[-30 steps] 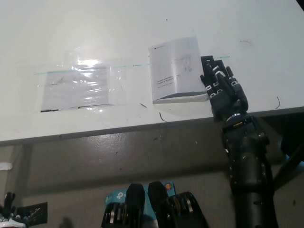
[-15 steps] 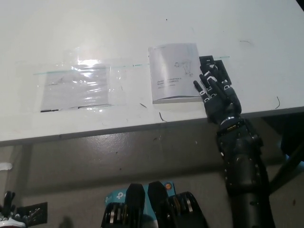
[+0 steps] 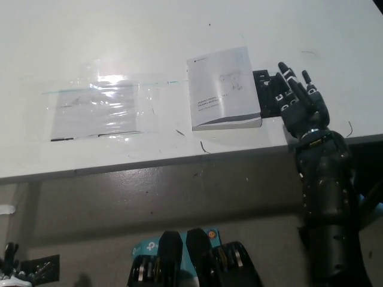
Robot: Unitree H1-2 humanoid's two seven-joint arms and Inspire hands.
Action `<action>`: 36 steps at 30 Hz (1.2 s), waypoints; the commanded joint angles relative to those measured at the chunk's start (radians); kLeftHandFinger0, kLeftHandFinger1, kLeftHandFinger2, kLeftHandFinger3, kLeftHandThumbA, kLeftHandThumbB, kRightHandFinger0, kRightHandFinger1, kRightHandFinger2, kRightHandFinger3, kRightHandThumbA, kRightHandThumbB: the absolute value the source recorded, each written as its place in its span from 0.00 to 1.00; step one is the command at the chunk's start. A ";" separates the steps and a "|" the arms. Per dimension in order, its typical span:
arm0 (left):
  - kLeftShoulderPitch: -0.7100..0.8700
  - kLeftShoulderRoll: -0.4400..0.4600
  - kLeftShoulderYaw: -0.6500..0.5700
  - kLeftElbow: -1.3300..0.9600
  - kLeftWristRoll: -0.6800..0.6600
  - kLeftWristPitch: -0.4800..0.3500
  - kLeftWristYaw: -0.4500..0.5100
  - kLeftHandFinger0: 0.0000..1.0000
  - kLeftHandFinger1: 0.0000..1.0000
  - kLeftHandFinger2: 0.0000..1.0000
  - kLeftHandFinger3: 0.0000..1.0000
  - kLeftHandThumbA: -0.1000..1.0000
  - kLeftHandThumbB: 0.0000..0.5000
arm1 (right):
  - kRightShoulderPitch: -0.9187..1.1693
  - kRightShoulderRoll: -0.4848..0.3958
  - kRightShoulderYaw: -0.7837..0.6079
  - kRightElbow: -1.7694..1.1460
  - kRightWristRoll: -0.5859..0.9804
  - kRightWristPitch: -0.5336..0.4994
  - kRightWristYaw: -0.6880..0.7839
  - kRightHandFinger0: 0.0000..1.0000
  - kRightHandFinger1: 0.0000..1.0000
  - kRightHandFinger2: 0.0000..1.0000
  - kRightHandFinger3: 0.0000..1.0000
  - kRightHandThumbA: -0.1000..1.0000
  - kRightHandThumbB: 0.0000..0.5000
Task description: The robot uses its right hand to slide under the cover of the book kept in the middle of the desk and open it
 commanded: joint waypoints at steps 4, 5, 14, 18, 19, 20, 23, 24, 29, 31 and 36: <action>-0.011 0.016 -0.001 -0.011 -0.001 -0.026 0.020 1.00 0.98 1.00 1.00 1.00 0.00 | -0.047 0.008 -0.009 -0.020 -0.005 -0.032 0.035 0.61 0.70 0.85 1.00 0.97 0.13; -0.012 0.015 -0.004 -0.012 0.004 -0.027 0.024 1.00 0.96 0.99 1.00 1.00 0.00 | -0.044 0.009 -0.008 -0.015 -0.006 -0.033 0.038 0.61 0.70 0.84 1.00 0.97 0.09; -0.018 0.024 0.002 -0.011 -0.012 -0.023 0.008 1.00 0.99 0.97 1.00 1.00 0.00 | -0.018 0.039 0.002 0.016 -0.021 -0.053 0.063 0.66 0.76 0.91 1.00 0.98 0.14; -0.019 0.024 -0.002 -0.012 -0.005 -0.023 0.014 1.00 0.98 0.96 1.00 1.00 0.00 | -0.013 0.046 0.003 0.044 -0.036 -0.072 0.065 0.62 0.74 0.87 1.00 0.99 0.12; -0.020 0.024 0.000 -0.012 -0.007 -0.024 0.015 1.00 0.98 0.95 1.00 1.00 0.00 | -0.011 0.046 0.005 0.050 -0.038 -0.075 0.072 0.63 0.74 0.87 1.00 0.99 0.10; -0.018 0.023 -0.001 -0.014 -0.008 -0.021 0.010 1.00 0.99 0.97 1.00 1.00 0.00 | -0.010 0.047 0.005 0.054 -0.041 -0.078 0.074 0.63 0.74 0.87 1.00 0.99 0.11; -0.013 0.018 -0.004 -0.030 -0.010 -0.015 0.007 1.00 1.00 0.99 1.00 1.00 0.00 | -0.006 0.051 -0.001 0.064 -0.039 -0.079 0.073 0.68 0.75 0.87 1.00 0.97 0.13; -0.014 0.017 -0.003 -0.028 -0.011 -0.016 0.006 1.00 1.00 0.99 1.00 1.00 0.00 | -0.008 0.050 -0.001 0.063 -0.039 -0.079 0.072 0.68 0.75 0.87 1.00 0.97 0.13; -0.013 0.019 0.007 -0.022 -0.015 -0.023 0.014 1.00 0.99 1.00 1.00 1.00 0.00 | -0.006 0.038 -0.007 0.086 -0.044 -0.086 0.081 0.70 0.73 0.87 1.00 1.00 0.14; -0.002 0.018 -0.004 -0.024 -0.006 -0.022 0.002 1.00 0.98 0.97 1.00 1.00 0.00 | -0.010 0.027 -0.017 0.094 -0.042 -0.091 0.081 0.66 0.73 0.86 1.00 0.99 0.13; -0.002 0.023 0.000 -0.003 -0.014 -0.026 -0.003 1.00 0.99 1.00 1.00 1.00 0.00 | -0.019 0.005 -0.020 0.103 -0.055 -0.097 0.083 0.71 0.75 0.86 1.00 0.98 0.15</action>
